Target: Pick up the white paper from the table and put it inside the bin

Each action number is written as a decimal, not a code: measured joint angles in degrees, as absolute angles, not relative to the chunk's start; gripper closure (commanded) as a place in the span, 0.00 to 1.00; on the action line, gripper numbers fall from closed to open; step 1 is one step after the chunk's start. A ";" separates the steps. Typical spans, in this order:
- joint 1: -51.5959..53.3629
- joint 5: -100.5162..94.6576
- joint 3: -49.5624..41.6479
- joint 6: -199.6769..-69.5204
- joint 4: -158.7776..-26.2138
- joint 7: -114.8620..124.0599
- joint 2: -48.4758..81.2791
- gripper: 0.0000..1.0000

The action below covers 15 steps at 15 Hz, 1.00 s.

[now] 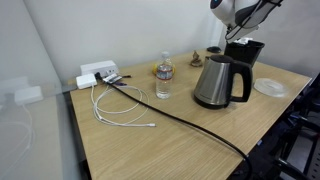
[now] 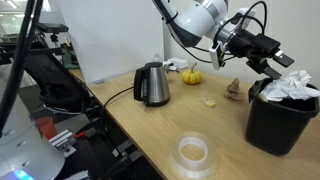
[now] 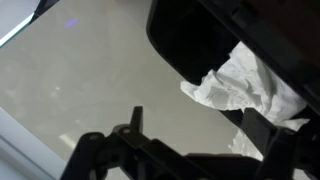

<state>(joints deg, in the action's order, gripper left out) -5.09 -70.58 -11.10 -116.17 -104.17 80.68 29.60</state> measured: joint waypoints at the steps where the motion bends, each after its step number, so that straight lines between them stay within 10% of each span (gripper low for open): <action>1: -5.18 -70.58 -11.12 -116.17 -103.92 81.08 30.26 0.00; 15: -6.03 -71.69 -11.14 -117.23 -98.30 81.26 36.30 0.00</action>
<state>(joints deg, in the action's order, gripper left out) -6.03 -71.69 -11.14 -117.23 -98.30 81.26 36.30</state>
